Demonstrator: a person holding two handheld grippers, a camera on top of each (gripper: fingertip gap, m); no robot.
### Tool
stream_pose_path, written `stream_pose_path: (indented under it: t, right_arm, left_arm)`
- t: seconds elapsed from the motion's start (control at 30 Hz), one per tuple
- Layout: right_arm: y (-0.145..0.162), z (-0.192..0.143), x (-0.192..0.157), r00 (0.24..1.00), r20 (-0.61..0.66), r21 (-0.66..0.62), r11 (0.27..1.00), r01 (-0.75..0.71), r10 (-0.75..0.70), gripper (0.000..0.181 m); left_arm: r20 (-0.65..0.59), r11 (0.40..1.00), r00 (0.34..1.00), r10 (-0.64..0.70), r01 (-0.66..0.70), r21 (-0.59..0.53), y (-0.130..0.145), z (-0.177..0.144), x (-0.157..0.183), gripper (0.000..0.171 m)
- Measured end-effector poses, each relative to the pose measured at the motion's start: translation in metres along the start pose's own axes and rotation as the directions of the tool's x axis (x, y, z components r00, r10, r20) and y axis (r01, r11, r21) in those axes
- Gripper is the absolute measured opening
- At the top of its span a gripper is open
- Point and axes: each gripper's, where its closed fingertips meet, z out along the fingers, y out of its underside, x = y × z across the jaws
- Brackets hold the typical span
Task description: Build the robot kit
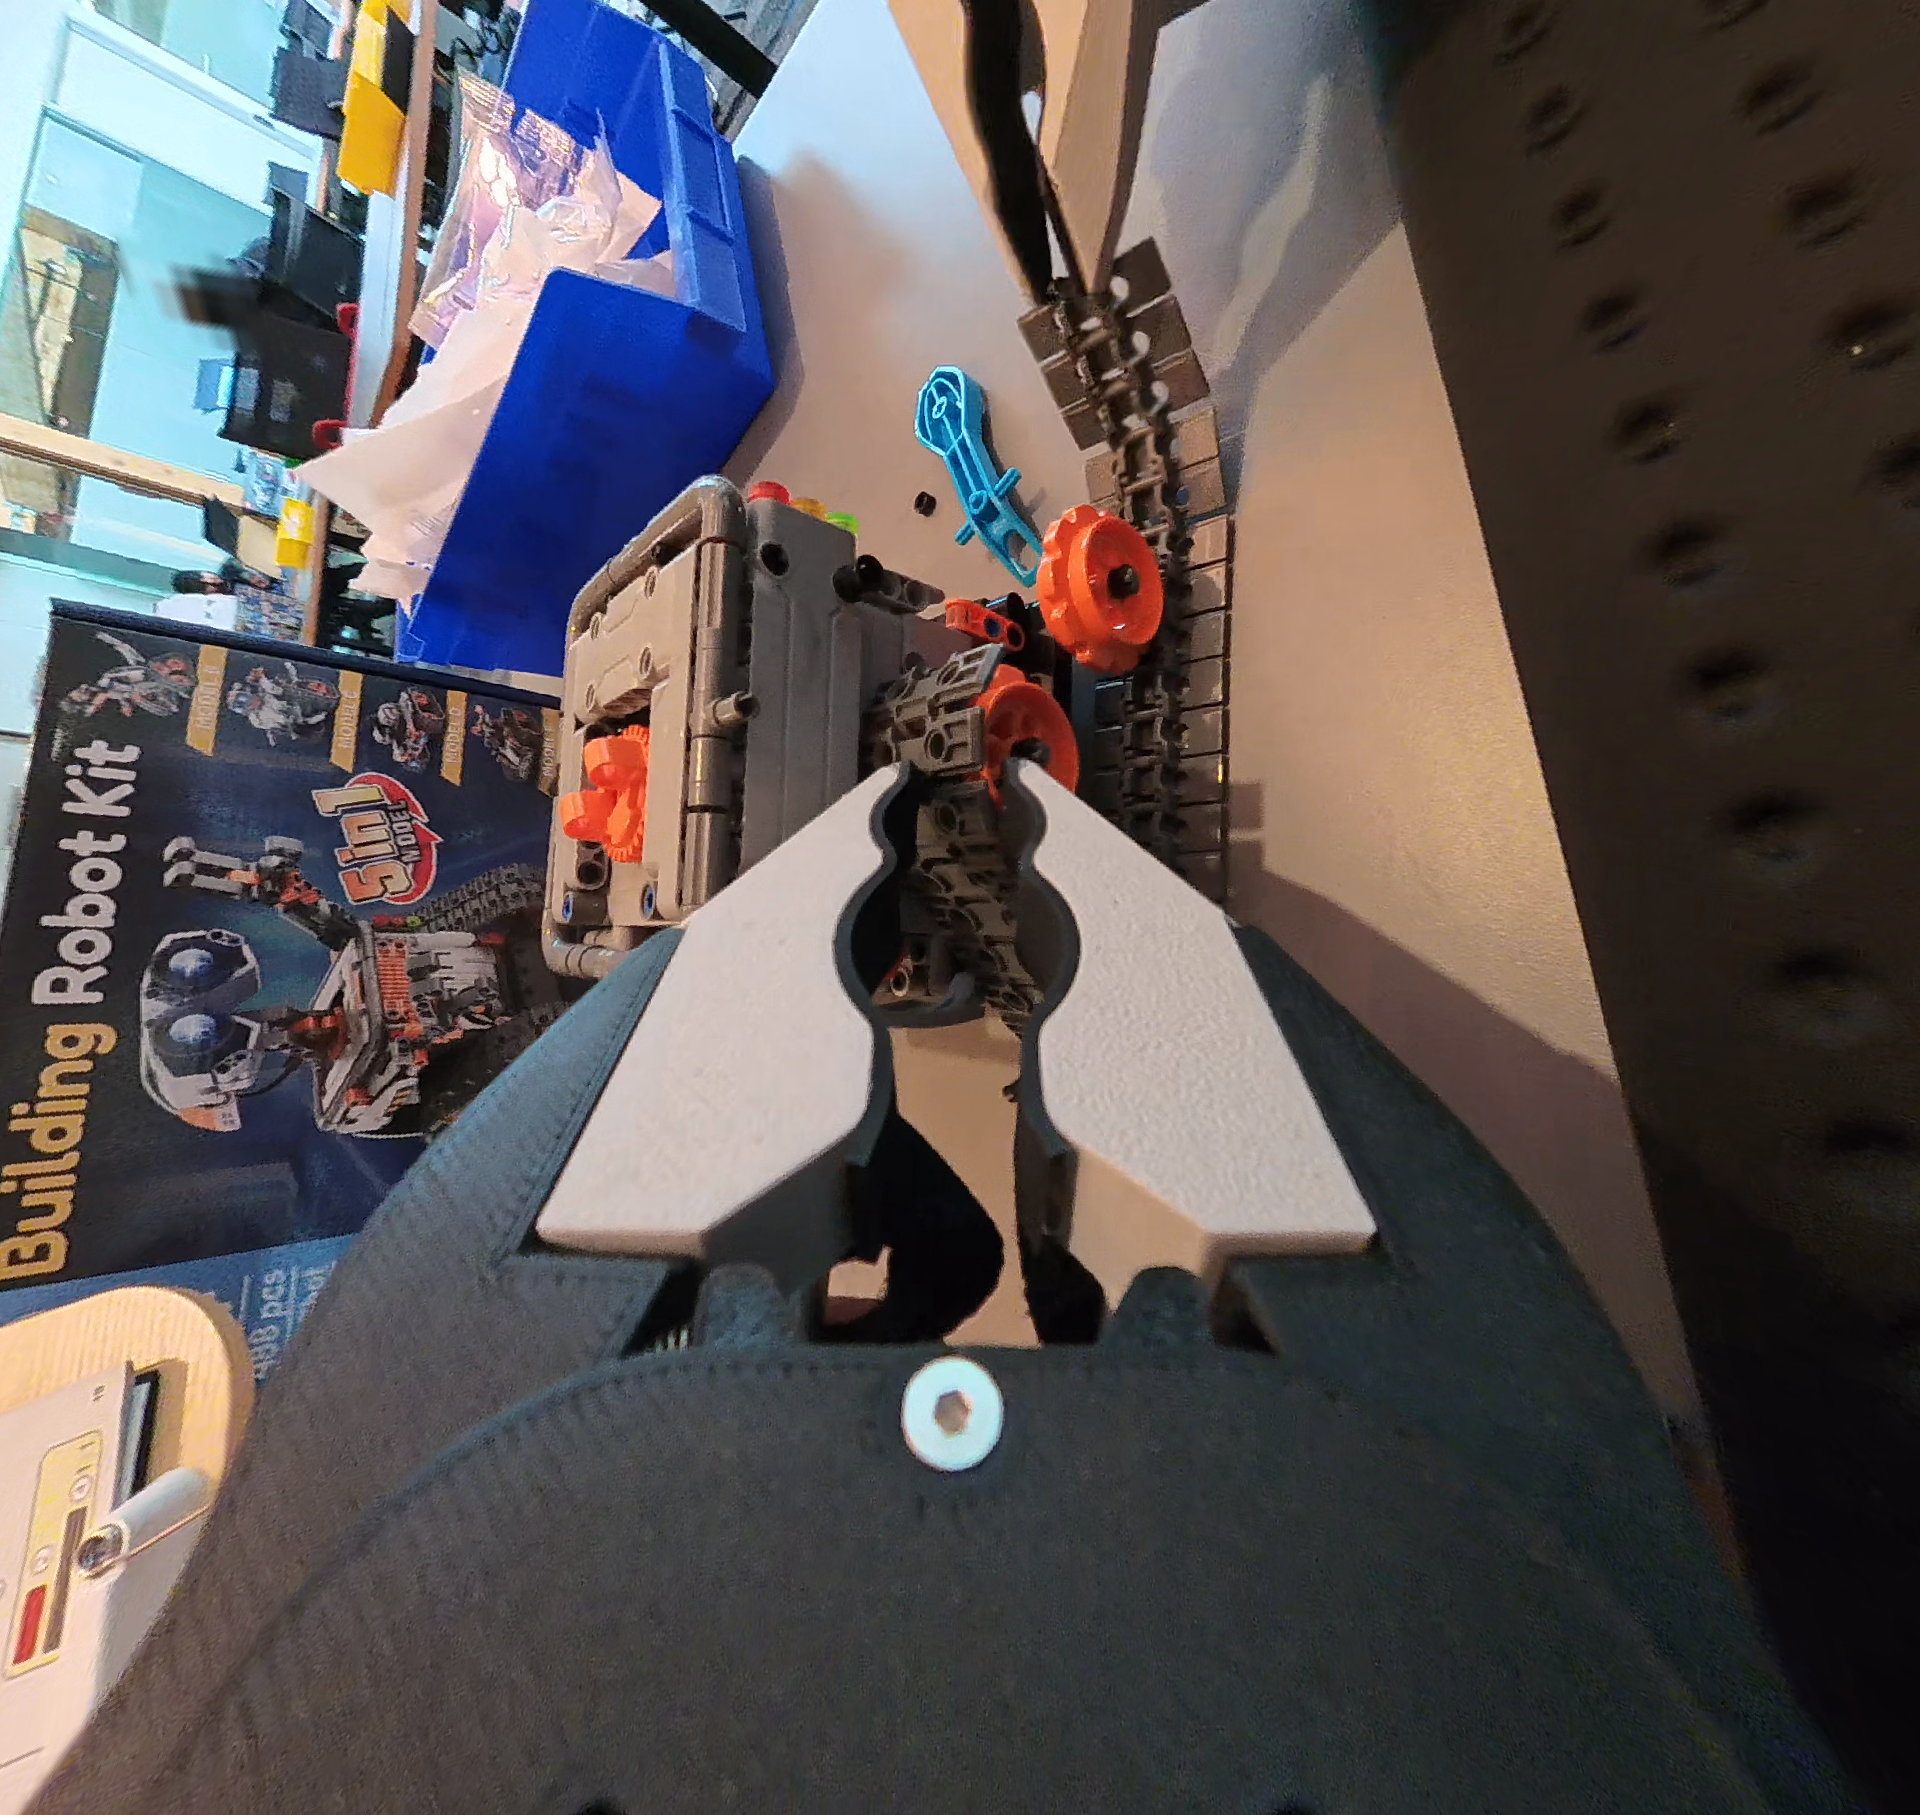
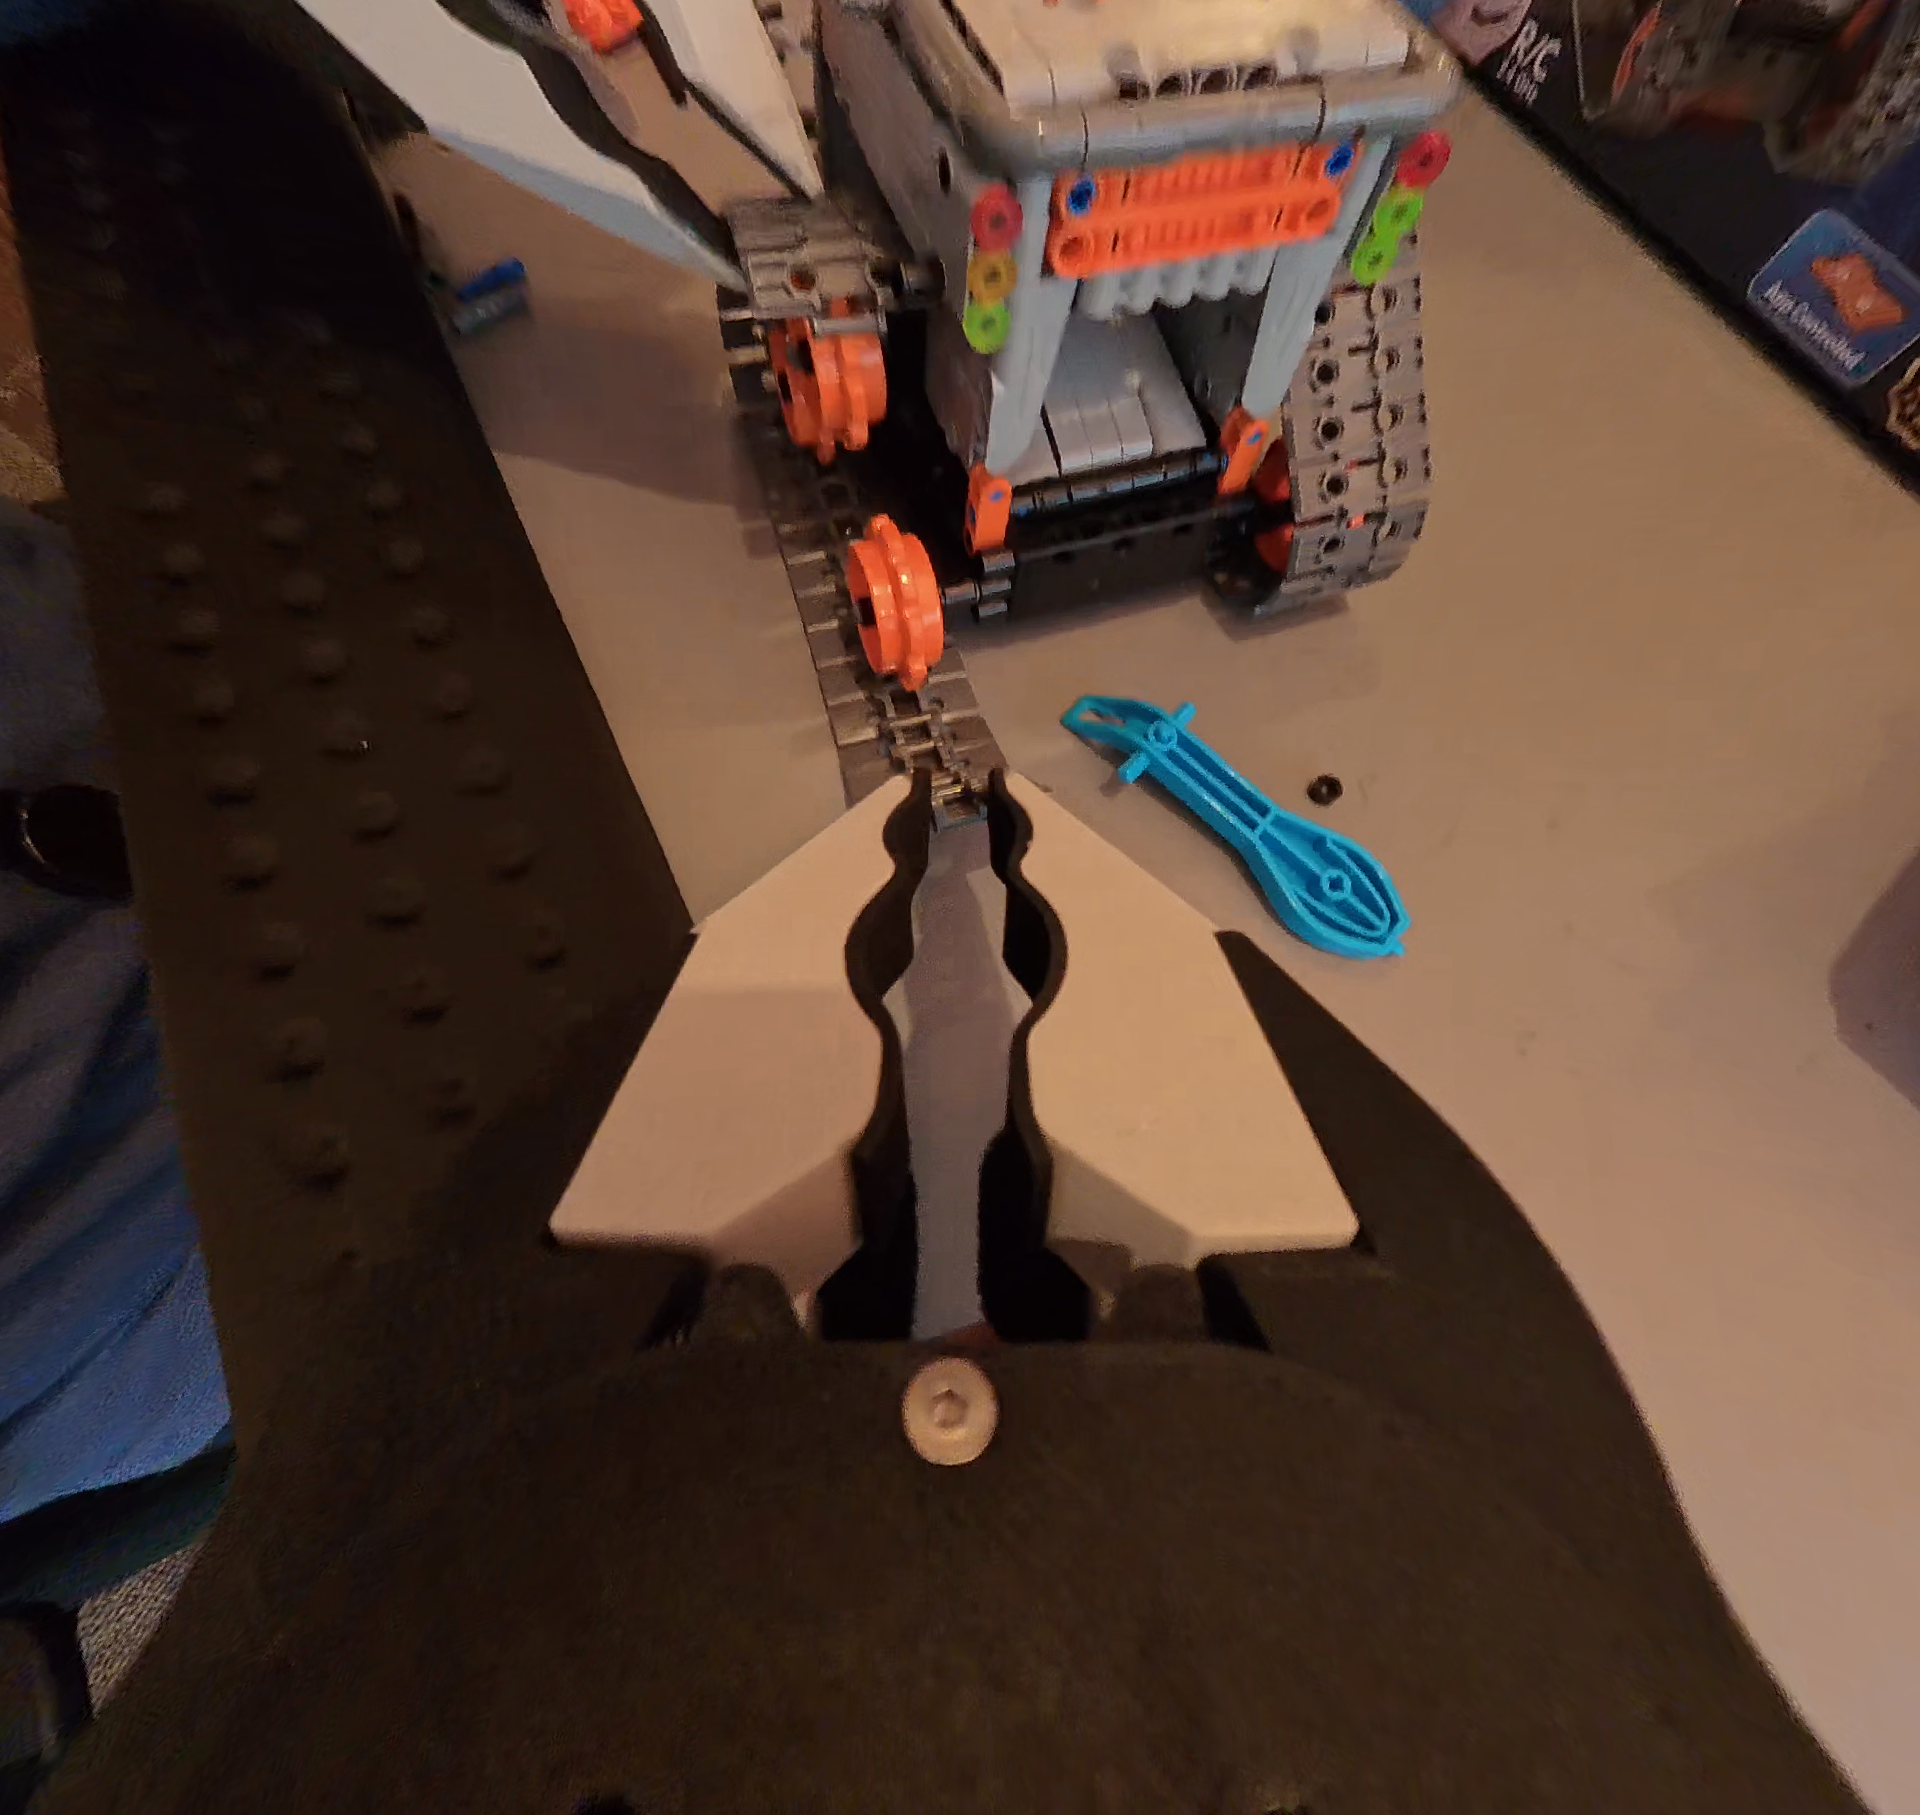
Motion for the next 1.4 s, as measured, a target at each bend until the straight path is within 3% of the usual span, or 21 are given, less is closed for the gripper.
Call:
stream_pose_path:
  t: [0.3, 0.67, 1.07, 1.13, 1.23, 1.4]
  right_arm:
    - [0.001, 0.005, 0.006, 0.996, -0.084, -0.057, 0.998, -0.015, 0.01, 0.008]
    - [-0.044, 0.013, -0.004, 0.998, -0.043, 0.091, 0.995, -0.031, 0.035, 0.007]
    - [-0.082, 0.021, -0.01, 1.0, 0.014, 0.193, 0.981, -0.015, 0.013, 0.0]
    - [-0.072, 0.029, -0.005, 0.998, -0.047, 0.105, 0.993, 0.044, -0.039, 0.0]
    - [-0.071, 0.02, -0.001, 0.999, -0.034, 0.137, 0.99, -0.011, 0.016, 0.0]
    - [-0.021, 0.0, 0.004, 0.978, -0.186, -0.032, 0.994, -0.101, 0.093, 0.028]
  left_arm:
    - [0.015, 1.0, 0.999, 0.029, -0.029, 0.008, -0.002, 0.002, 0.001, 0.018]
    - [0.068, 0.999, 0.997, 0.026, -0.028, 0.024, -0.009, -0.005, -0.006, 0.026]
    - [0.057, 1.0, 0.998, 0.02, -0.019, -0.01, 0.003, 0.001, -0.001, 0.018]
    - [0.055, 1.0, 0.998, 0.01, -0.009, -0.004, 0.004, 0.001, 0.0, 0.018]
    - [0.062, 1.0, 0.998, 0.017, -0.017, -0.003, 0.004, 0.002, 0.0, 0.02]
    - [0.064, 0.999, 0.997, 0.041, -0.041, -0.005, 0.005, 0.003, -0.001, 0.022]
